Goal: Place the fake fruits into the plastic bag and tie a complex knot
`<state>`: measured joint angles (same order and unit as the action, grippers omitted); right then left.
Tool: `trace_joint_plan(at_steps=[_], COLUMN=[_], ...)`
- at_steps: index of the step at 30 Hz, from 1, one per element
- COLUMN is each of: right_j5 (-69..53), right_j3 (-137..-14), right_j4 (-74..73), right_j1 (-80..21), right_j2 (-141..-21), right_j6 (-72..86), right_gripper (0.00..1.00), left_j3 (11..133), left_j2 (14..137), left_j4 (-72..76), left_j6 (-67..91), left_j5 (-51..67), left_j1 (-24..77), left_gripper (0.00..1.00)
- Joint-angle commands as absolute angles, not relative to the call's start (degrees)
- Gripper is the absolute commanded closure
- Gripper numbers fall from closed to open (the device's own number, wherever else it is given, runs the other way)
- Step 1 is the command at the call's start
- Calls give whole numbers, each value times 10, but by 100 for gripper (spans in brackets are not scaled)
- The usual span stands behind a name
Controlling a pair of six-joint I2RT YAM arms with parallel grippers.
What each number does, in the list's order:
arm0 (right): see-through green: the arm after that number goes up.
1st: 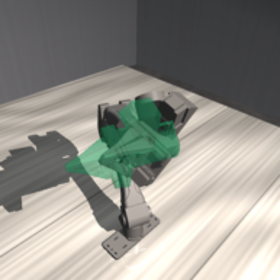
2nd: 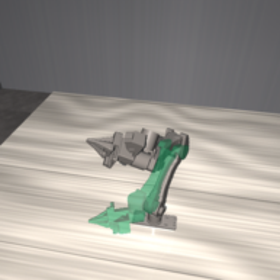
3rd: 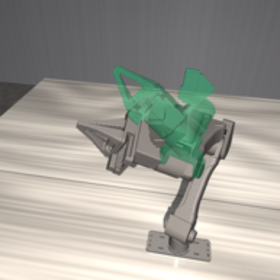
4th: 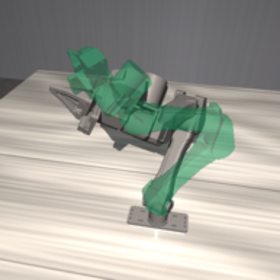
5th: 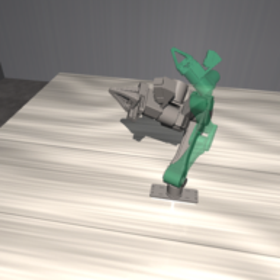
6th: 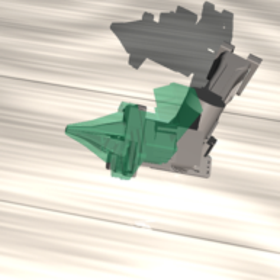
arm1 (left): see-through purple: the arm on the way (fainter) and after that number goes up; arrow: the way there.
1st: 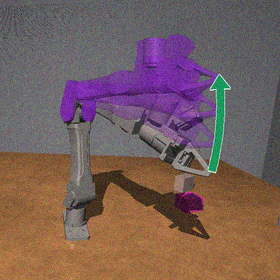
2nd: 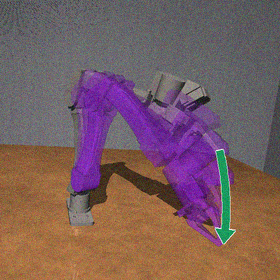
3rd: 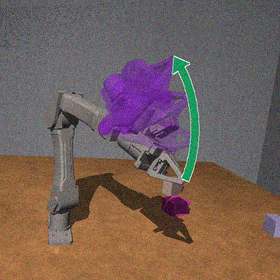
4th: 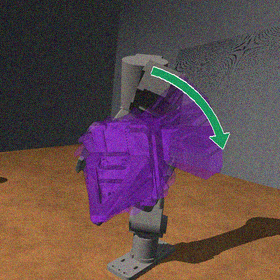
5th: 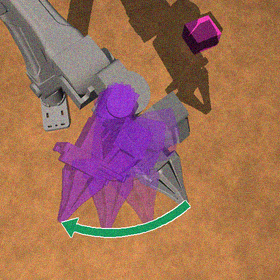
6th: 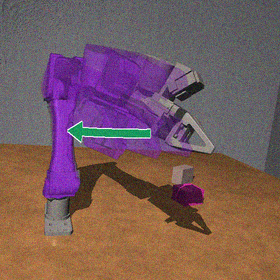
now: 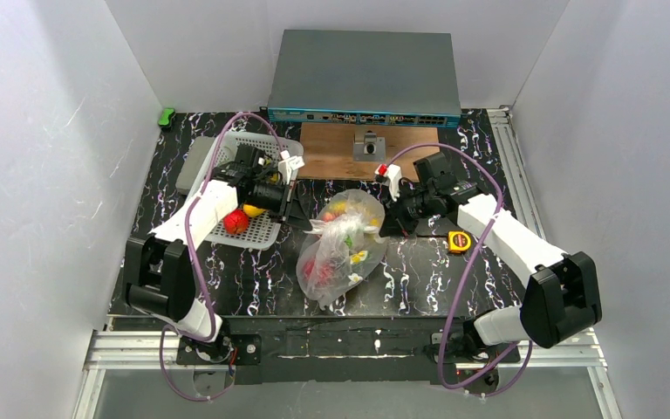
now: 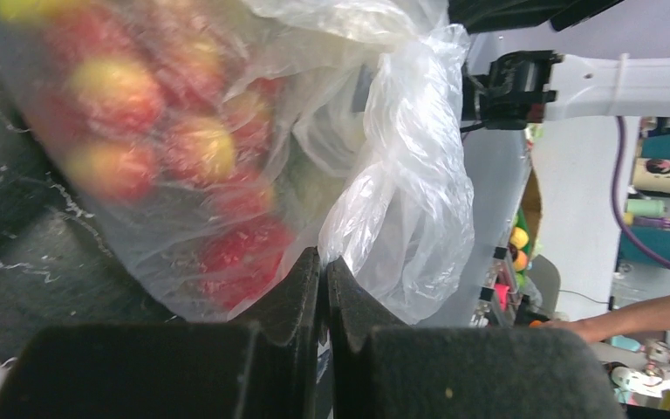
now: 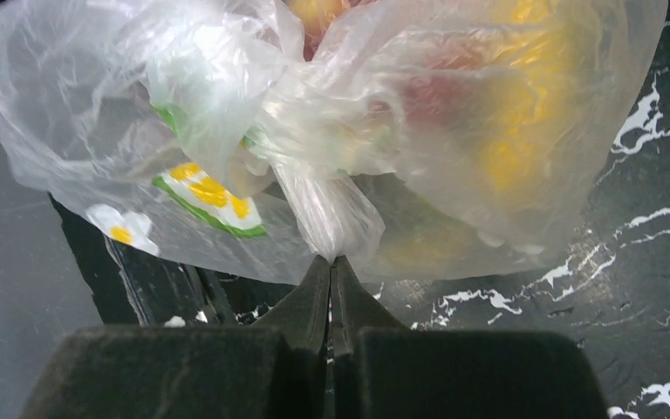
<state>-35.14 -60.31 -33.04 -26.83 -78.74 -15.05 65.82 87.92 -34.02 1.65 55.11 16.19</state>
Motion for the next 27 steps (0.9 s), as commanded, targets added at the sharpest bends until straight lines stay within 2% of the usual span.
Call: trace_joint_plan(at_steps=[1, 12, 17, 22, 23, 25, 27], right_j5=[-300, -286, -359, -404, -405, -402, -399], right_j3=[-598, -604, -629, -645, -644, -643, -642], right_j4=[-388, -403, -417, -415, -410, -402, -397], right_j1=[-253, -218, -220, -236, -238, -243, -249], right_j2=[-781, -805, -813, -828, -830, -833, -837], right_j6=[-238, -282, -261, -237, -232, -227, -222], right_gripper=[99, 99, 99, 98, 86, 70, 60], left_j3=[640, 617, 622, 629, 629, 627, 626], left_j2=[897, 912, 911, 906, 906, 905, 902], left_j4=[-387, -387, -364, -348, -347, -343, -341], left_j6=[-40, -52, -37, -23, -20, -14, -11], left_j5=[496, 392, 452, 465, 467, 467, 467], left_j1=[150, 136, 148, 177, 179, 180, 180], left_gripper=[100, 100, 100, 100, 100, 100, 100])
